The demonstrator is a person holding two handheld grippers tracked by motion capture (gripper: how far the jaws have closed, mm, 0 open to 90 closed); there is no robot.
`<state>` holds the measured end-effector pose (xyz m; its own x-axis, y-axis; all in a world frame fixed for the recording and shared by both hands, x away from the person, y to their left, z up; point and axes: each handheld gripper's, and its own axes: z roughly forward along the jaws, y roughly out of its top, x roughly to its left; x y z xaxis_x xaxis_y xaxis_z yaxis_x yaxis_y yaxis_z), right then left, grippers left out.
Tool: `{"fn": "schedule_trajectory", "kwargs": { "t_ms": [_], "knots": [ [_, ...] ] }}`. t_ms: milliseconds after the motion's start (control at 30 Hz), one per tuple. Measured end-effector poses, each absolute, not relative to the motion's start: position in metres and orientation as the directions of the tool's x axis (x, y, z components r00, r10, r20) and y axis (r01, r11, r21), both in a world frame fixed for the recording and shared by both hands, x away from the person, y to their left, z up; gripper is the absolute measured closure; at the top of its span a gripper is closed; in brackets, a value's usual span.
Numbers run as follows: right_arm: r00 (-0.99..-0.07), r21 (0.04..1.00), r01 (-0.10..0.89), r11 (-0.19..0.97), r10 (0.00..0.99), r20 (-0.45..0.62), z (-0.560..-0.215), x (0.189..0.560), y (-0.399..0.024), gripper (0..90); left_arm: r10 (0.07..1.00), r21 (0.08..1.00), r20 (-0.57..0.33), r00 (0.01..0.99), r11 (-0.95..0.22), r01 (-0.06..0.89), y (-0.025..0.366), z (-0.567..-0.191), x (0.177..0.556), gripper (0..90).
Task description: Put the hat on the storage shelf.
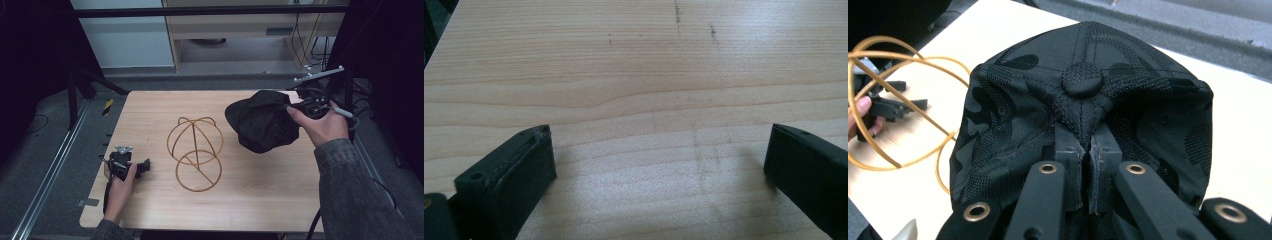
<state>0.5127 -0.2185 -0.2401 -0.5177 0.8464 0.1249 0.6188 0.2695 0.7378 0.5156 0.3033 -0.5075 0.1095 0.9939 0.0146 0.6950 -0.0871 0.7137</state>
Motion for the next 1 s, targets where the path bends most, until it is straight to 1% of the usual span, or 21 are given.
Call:
{"fn": "schedule_trajectory", "kwargs": {
  "t_ms": [267,433,567,600,800,1000],
  "knots": [
    [-0.533,0.777,0.577,0.252,0.837,0.125,-0.219,0.51,-0.208,85.9,0.994,0.713,0.016,0.113,-0.09,0.696,0.303,-0.507,0.516,0.0],
    [-0.563,0.799,0.546,0.252,0.816,0.128,-0.209,0.505,-0.194,85.8,0.993,0.713,0.016,0.114,-0.091,0.696,0.303,-0.507,0.516,0.0],
    [-0.608,0.821,0.508,0.261,0.784,0.127,-0.196,0.5,-0.174,85.9,0.993,0.713,0.016,0.114,-0.092,0.696,0.303,-0.507,0.516,0.0],
    [-0.608,0.821,0.508,0.261,0.784,0.127,-0.196,0.5,-0.174,85.9,0.993,0.713,0.016,0.114,-0.092,0.696,0.303,-0.507,0.516,0.0],
    [-0.67,0.839,0.476,0.265,0.727,0.151,-0.19,0.495,-0.144,85.8,0.993,0.712,0.016,0.114,-0.092,0.696,0.303,-0.507,0.515,0.0],
    [-0.703,0.84,0.465,0.28,0.694,0.157,-0.192,0.495,-0.125,85.8,0.993,0.712,0.016,0.115,-0.092,0.696,0.303,-0.507,0.515,0.0]
  ]
}}
